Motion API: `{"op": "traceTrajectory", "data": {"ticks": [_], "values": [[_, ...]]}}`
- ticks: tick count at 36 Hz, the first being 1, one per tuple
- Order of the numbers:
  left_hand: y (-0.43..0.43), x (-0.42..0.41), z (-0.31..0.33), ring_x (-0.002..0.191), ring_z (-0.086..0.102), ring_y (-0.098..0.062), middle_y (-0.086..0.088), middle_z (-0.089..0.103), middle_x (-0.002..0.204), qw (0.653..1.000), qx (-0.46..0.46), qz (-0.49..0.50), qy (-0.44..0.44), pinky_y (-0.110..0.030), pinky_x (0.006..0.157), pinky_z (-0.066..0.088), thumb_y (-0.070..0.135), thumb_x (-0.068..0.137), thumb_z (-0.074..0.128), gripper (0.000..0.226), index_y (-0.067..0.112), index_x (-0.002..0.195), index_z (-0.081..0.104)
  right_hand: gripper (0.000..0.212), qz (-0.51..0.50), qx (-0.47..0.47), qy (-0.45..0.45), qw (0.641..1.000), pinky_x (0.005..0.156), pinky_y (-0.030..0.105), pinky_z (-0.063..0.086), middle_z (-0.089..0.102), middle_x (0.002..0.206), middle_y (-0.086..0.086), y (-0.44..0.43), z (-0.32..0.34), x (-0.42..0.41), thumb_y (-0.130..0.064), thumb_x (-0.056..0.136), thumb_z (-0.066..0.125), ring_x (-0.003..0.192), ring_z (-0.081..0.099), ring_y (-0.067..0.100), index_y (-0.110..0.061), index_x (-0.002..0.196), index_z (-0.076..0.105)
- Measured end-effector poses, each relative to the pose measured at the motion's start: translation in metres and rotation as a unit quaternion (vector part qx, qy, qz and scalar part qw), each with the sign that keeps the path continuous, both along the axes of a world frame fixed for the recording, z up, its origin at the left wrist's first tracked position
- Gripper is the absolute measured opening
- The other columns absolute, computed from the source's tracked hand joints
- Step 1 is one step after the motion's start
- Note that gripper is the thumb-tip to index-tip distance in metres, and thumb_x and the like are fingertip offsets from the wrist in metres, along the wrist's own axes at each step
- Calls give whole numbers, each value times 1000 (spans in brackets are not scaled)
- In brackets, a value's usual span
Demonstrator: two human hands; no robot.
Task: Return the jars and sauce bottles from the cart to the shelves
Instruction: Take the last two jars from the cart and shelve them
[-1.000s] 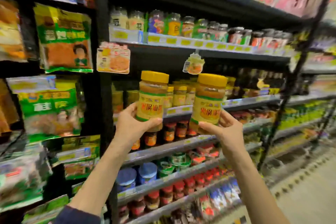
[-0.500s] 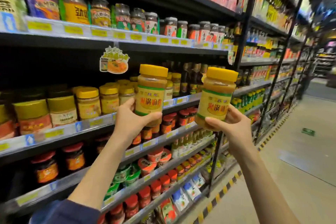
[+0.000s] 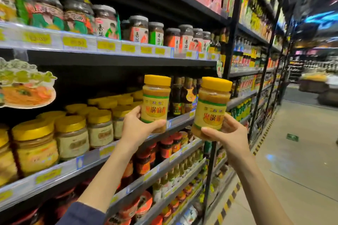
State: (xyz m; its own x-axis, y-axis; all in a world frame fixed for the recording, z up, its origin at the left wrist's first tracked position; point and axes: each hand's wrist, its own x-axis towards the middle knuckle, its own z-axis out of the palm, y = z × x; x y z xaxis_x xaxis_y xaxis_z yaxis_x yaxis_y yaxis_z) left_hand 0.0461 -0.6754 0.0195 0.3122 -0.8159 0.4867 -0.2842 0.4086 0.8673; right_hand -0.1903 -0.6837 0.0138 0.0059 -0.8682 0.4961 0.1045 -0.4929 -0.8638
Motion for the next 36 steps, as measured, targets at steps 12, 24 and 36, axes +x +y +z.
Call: {"op": "traceTrajectory", "data": {"ticks": [12,24,36], "values": [[-115,-9,-17,91,66,-9,11,67,94,999,32,37,-18,-33,84,54,23,52,90,58,24,102,60,63,1,15,19,1000,71,17,55,73,102,-5,-120,-20,-7,-3,58,83,93,69,8,-15,117,63],[-229,-37,-31,101,64,-16,-3,66,114,984,80,153,-44,-42,90,53,41,45,89,76,21,107,49,67,80,16,54,995,74,17,55,69,106,-6,-257,-26,-28,-5,54,84,94,67,2,-21,115,60],[-271,-45,-36,93,63,-16,-3,66,101,958,155,229,-76,-31,79,51,29,54,90,60,20,96,48,79,188,48,64,979,80,22,56,70,108,-7,-337,-36,-36,-17,48,90,99,67,6,-17,120,59]]}}
